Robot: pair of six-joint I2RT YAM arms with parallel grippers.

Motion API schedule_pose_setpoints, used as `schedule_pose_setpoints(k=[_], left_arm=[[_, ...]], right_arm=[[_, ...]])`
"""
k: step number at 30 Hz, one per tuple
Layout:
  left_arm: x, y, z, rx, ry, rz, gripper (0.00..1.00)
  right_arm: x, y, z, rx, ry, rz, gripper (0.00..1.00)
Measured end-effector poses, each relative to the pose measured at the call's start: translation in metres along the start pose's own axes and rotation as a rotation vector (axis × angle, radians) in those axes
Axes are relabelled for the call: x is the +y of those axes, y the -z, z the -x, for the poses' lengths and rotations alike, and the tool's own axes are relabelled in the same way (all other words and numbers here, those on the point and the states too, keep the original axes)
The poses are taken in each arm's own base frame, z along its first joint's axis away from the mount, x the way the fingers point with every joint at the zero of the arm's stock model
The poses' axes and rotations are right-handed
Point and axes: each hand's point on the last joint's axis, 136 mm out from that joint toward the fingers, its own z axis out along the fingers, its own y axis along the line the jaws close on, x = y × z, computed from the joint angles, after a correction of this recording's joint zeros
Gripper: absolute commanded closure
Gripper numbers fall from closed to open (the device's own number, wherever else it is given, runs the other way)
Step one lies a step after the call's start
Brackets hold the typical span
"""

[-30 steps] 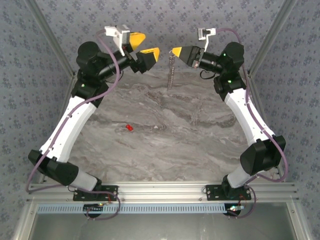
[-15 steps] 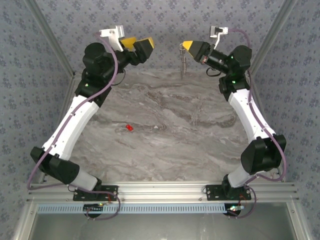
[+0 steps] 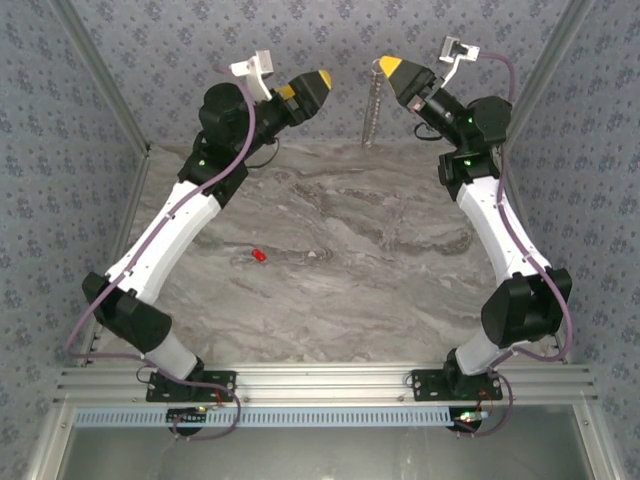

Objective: Put the keys on the keyring

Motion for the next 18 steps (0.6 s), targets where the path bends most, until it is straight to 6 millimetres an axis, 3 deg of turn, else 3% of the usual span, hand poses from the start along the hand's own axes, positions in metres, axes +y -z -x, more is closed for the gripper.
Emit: schedule_pose_setpoints(k=[6, 12, 18], left_arm=[[-0.03, -0.012, 0.012, -0.007, 0.089, -0.091, 0.1], [-0.055, -0.018, 0.019, 0.01, 0.149, -0.165, 0.08], [-0.074, -0.015, 0.02, 0.054, 0.149, -0.224, 0.23]], right_arm=[[0.007, -0.007, 0.013, -0.081, 0.016, 0.009, 1.0], [0.01, -0.017, 0.01, -0.116, 0.006, 0.032, 1.0], [0.002, -0.025, -0.002, -0.107, -0.034, 0.044, 1.0]])
